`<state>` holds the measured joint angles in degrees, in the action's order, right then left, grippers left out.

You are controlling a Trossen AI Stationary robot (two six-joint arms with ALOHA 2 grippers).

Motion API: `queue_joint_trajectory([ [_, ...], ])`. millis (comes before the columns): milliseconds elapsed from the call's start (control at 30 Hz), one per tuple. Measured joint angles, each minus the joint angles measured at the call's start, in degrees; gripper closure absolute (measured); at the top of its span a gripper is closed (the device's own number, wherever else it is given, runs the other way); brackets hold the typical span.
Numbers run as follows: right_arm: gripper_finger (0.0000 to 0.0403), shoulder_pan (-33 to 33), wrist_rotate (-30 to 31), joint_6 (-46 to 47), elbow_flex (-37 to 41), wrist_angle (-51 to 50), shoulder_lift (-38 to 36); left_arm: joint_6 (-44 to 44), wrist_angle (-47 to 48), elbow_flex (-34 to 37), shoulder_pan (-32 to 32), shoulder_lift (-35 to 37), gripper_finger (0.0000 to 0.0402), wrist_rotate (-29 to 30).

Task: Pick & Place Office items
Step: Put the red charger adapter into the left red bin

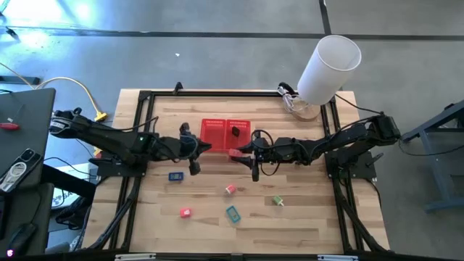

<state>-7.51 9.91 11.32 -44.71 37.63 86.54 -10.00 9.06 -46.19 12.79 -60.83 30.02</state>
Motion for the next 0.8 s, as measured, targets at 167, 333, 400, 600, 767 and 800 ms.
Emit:
queue_joint_trajectory([
  [167, 0.0291, 0.0, 0.0, -0.68, 0.0, 0.0, 0.0, 0.98, -0.08, 0.0, 0.98, -2.02, 0.0383, 0.01],
  [333, 0.0291, 0.0, 0.0, -0.68, 0.0, 0.0, -0.01, 2.13, -0.34, 0.0, 1.55, -3.32, 0.0383, 0.33],
  [400, 0.0291, 0.0, 0.0, -0.68, 0.01, 0.02, -0.02, 3.45, -0.51, 0.0, 1.64, -3.5, 0.0381, 0.29],
  [600, 0.0291, 0.0, -0.02, -0.68, 0.02, 0.39, -0.02, 4.01, -0.9, 0.02, 1.74, -3.48, 0.0335, 1.78],
  [767, 0.0291, 0.0, -0.02, -1.05, 0.02, 0.39, -0.02, 4.15, -1.48, 0.02, 2.95, -3.8, 0.0275, 2.16],
  [800, 0.0291, 0.0, -0.02, -1.08, 0.02, 0.39, -0.02, 4.17, -1.49, 0.02, 3.24, -3.81, 0.0264, 2.15],
])
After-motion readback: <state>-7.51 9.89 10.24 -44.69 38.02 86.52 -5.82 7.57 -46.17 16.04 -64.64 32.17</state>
